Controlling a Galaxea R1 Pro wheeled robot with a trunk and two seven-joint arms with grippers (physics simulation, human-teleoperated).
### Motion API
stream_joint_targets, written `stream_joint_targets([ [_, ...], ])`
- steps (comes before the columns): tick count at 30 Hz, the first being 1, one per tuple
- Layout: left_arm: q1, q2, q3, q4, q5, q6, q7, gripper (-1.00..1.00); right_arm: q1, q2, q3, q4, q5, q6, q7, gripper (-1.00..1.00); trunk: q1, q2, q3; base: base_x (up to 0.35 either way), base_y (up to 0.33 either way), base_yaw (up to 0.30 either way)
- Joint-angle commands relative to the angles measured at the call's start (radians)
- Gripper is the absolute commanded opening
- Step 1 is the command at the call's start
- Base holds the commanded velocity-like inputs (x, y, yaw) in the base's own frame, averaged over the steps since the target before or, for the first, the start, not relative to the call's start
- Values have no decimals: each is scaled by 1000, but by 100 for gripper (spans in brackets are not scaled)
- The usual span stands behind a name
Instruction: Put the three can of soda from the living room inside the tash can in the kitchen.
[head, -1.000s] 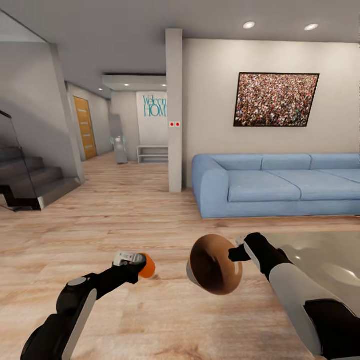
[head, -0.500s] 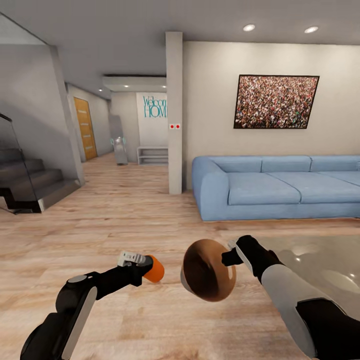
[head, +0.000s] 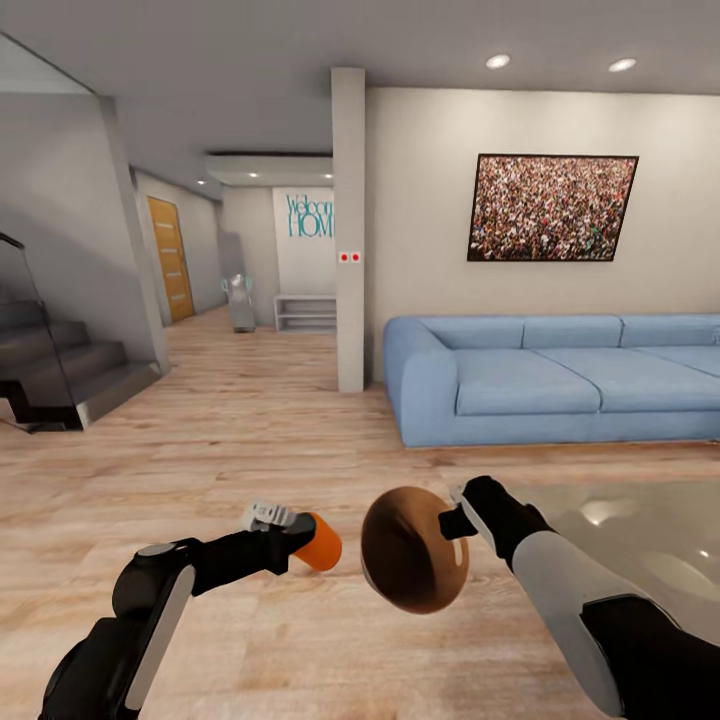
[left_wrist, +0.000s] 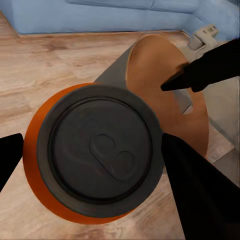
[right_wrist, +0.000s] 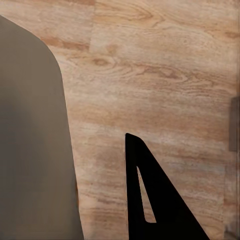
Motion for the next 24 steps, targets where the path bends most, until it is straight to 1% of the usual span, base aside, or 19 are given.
stream_joint_targets([
  [1,-6,1,0,0,-4,8,-16,-100,-1,2,-3,3,-8,0,-2,-100,-4,7,3,0,0,0],
  [4,-19,2,1,0,-4,24,-36,-100,-1,3,-1,7,-8,-1,-5,-100,-16,28,13,0,0,0],
  [9,-38,2,1,-1,-3,44,-44,-100,-1,4,0,8,-8,-2,-6,-100,-35,63,28,0,0,0],
  [14,-68,2,1,-1,-2,78,-92,-100,-1,4,1,10,-8,-2,-8,-100,-54,98,44,0,0,0],
  [15,-76,1,1,-1,-2,93,-106,-100,-1,4,2,11,-8,-2,-8,-100,-54,98,44,0,0,0],
  [20,-109,-2,1,-1,-2,129,-134,-100,-1,6,2,13,-8,-2,-8,-100,-54,98,44,0,0,0],
  [24,-126,-5,3,-1,-2,155,-157,-100,-1,15,4,13,-8,-3,-8,-100,-54,98,44,0,0,0],
])
